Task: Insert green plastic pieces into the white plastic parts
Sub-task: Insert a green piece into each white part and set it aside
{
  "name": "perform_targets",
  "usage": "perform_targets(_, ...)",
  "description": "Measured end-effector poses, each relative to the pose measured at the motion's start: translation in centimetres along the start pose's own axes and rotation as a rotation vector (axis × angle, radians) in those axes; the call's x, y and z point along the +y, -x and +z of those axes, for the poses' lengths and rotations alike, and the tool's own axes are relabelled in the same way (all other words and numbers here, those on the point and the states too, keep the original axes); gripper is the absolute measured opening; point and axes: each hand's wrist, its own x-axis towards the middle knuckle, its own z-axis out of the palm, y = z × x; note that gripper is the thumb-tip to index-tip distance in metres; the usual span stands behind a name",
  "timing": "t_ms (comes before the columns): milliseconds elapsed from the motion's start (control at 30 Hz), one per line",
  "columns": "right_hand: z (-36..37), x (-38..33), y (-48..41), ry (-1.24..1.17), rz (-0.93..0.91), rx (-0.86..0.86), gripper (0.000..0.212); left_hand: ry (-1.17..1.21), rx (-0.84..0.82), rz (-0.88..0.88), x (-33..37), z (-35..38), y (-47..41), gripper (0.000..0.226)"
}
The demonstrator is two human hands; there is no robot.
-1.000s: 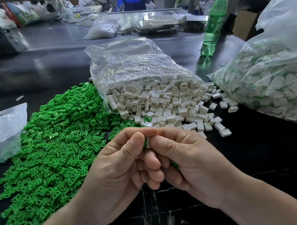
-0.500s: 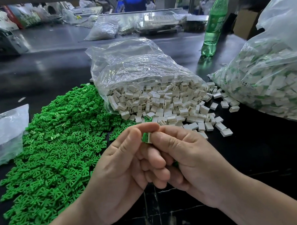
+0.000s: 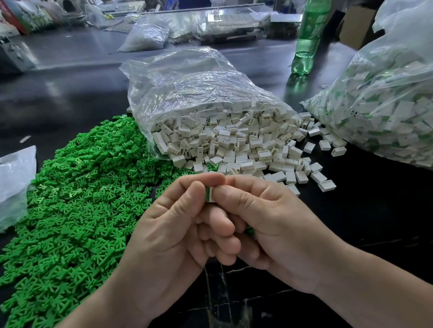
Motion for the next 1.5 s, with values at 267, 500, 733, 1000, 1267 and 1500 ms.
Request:
perform_targets(267, -1.6, -0.5, -0.8, -0.398, 0.002, -0.144, 0.009, -0.465, 0.362, 0.09, 1.3, -0.6, -0.3, 0.02)
perform_targets(500, -3.9, -1.9, -1.1, -0.478, -0.008, -0.035, 0.028, -1.968, 0.216, 0.334, -0.3, -1.3, -0.2, 0.051)
perform_targets(733, -3.7, -1.0, -0.6, 0.6, -0.062, 0.171, 0.022, -2.175, 0.174, 0.267, 0.3, -1.5, -0.3, 0.044)
perform_targets(1000, -3.7, -1.8, -1.1, 0.129, 0.014, 0.201, 0.012, -2.232, -0.241, 0.304, 0.0, -0.3, -0.1, 0.034)
perform_targets(1267, -3.7, -1.4, -1.2, 0.132, 0.041, 0.207, 0.013, -2.131, -0.256, 0.29, 0.2, 0.6, -0.1, 0.015)
perform_targets(1500, -3.8, -1.4, -1.1, 0.026, 0.118, 0.09, 0.013, -1.867, 0.094, 0.363, 1.0, 0.1, 0.3, 0.028)
